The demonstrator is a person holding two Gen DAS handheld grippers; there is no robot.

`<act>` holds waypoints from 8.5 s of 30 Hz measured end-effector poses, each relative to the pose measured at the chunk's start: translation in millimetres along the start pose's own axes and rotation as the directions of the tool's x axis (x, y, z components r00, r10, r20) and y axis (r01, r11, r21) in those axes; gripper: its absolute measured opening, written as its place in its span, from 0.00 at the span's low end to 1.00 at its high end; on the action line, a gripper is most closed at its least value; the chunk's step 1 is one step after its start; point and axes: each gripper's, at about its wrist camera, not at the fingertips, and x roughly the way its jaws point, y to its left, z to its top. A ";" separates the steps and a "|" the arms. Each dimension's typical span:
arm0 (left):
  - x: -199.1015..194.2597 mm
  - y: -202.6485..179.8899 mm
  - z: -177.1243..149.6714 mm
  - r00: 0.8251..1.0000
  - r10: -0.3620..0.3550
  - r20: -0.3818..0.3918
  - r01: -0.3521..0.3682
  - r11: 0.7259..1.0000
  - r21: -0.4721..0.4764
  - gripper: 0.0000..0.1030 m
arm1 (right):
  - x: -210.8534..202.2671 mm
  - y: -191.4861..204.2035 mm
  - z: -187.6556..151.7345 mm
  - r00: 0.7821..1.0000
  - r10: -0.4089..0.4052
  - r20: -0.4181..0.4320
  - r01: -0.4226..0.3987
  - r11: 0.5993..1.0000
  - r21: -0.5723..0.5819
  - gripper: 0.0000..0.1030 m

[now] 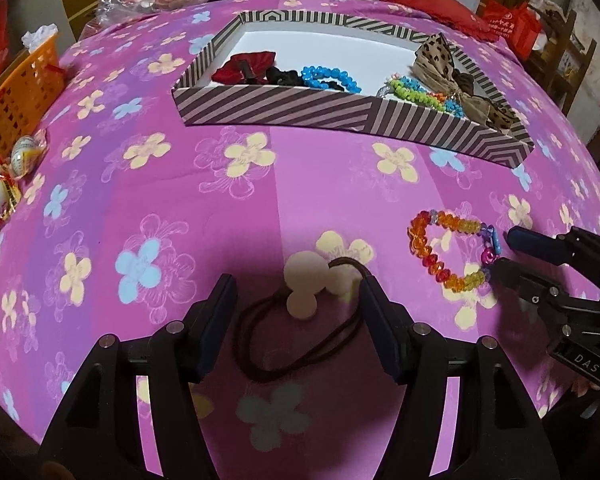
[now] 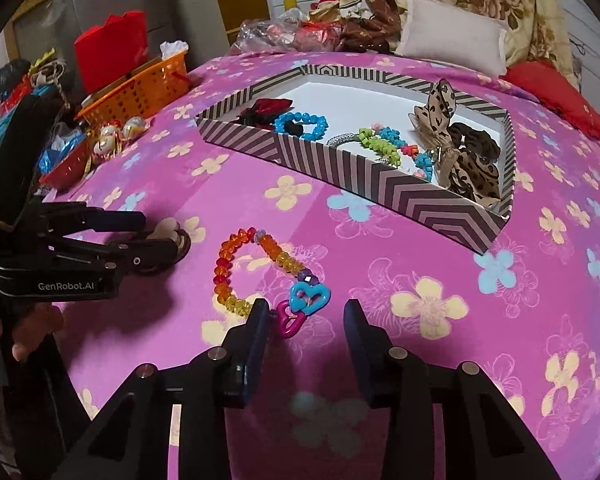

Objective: Organize jewelry

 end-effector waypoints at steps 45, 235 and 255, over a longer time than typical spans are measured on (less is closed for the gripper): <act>-14.5 2.8 -4.3 0.999 -0.014 0.049 0.019 0.996 -0.092 0.33 | 0.1 -15.8 11.1 0.999 0.009 0.041 -0.012 0.997 0.082 0.04; -81.0 -32.8 54.5 0.927 0.253 0.276 -0.199 0.958 -0.207 0.62 | -53.4 -29.4 67.1 0.975 -0.157 0.160 0.134 0.980 0.144 0.69; -76.0 -30.3 55.9 0.930 0.253 0.267 -0.201 0.957 -0.207 0.62 | -48.9 -31.6 67.9 0.977 -0.154 0.149 0.133 0.980 0.146 0.69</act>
